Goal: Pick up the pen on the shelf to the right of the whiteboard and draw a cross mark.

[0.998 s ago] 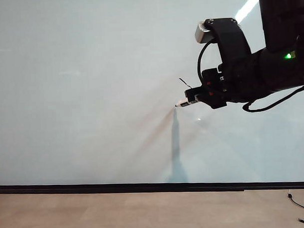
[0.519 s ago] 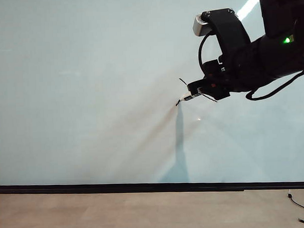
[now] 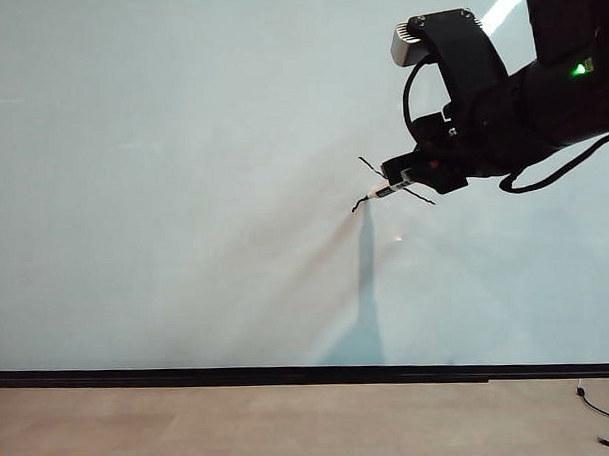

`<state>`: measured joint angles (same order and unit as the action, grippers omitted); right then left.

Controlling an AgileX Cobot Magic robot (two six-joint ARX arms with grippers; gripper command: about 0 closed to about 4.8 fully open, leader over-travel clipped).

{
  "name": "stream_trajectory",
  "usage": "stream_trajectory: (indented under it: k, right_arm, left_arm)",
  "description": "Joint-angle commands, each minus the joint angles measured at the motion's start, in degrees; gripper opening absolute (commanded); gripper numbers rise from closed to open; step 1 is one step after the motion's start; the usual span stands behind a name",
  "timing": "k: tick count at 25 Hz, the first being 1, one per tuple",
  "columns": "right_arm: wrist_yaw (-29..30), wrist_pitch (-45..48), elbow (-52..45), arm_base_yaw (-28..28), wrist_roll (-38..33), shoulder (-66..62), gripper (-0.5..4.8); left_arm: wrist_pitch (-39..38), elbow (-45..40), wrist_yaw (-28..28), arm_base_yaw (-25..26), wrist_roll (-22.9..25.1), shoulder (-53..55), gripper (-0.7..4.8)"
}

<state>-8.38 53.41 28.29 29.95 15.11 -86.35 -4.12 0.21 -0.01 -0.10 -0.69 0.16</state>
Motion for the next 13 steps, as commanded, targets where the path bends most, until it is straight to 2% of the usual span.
stream_trajectory:
  k: [1,13]
  right_arm:
    - [-2.36,1.57,0.13,-0.76,0.37,0.92,-0.06]
    - [-4.0,-1.09,0.15,-1.66,2.49,4.31,-0.06]
  left_arm:
    - [0.26,0.17,0.2,-0.02,0.24,0.02,-0.04]
    - [0.26,0.17,0.2,0.0,0.22,0.02,-0.05]
